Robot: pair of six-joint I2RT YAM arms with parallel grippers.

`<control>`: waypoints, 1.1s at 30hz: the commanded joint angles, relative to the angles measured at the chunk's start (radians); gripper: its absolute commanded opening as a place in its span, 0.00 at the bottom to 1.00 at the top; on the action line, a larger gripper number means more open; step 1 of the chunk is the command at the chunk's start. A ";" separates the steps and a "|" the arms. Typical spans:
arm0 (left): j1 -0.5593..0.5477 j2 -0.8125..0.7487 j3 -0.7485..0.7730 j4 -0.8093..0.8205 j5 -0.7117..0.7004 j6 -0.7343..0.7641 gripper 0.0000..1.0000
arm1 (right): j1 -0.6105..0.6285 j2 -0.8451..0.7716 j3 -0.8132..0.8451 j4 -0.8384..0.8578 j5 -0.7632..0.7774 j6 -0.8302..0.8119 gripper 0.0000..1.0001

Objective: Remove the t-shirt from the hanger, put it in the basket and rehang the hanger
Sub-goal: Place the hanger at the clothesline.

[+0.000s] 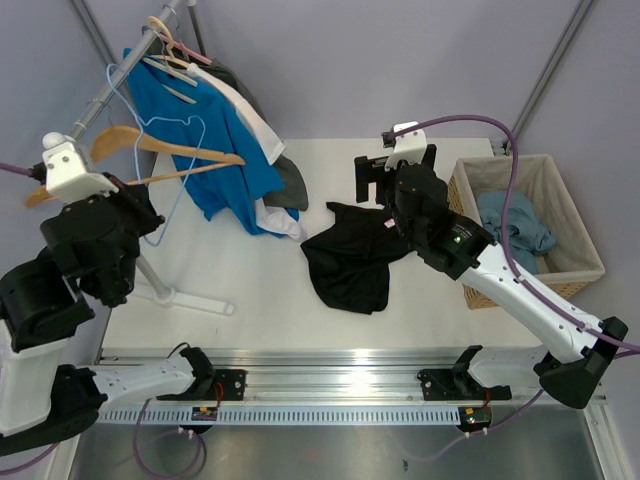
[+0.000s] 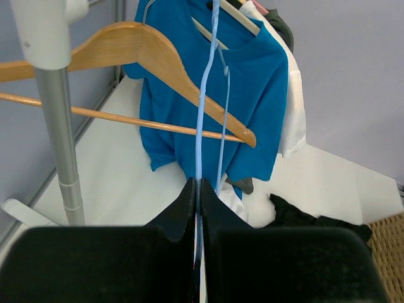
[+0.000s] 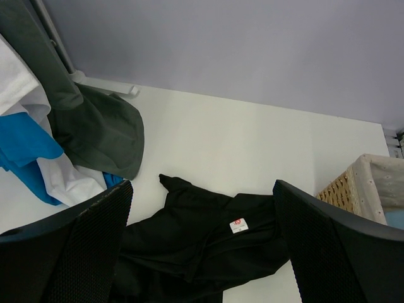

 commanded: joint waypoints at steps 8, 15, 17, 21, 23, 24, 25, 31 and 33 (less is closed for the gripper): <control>-0.003 0.265 0.239 0.113 -0.236 0.066 0.00 | 0.009 0.020 0.054 -0.017 -0.001 -0.008 0.99; -0.003 0.365 0.320 0.169 -0.289 0.127 0.00 | 0.009 0.031 0.066 -0.031 -0.004 -0.006 0.99; -0.003 0.382 0.325 0.179 -0.320 0.158 0.00 | 0.009 0.034 0.068 -0.032 -0.004 -0.006 0.99; -0.003 0.425 0.310 0.292 -0.418 0.298 0.00 | 0.011 0.039 0.068 -0.037 -0.011 -0.004 1.00; -0.003 0.442 0.304 0.330 -0.441 0.337 0.00 | 0.009 0.043 0.077 -0.044 -0.013 -0.006 1.00; -0.001 0.445 0.302 0.338 -0.440 0.336 0.00 | 0.009 0.045 0.079 -0.049 -0.013 -0.004 1.00; -0.001 0.443 0.299 0.341 -0.440 0.331 0.00 | 0.009 0.040 0.080 -0.049 -0.013 -0.003 0.99; 0.033 0.434 0.206 0.361 -0.443 0.290 0.00 | 0.009 0.022 0.062 -0.040 -0.028 0.005 0.99; 0.060 0.428 0.175 0.360 -0.426 0.259 0.00 | 0.009 0.005 0.037 -0.022 -0.050 0.005 0.99</control>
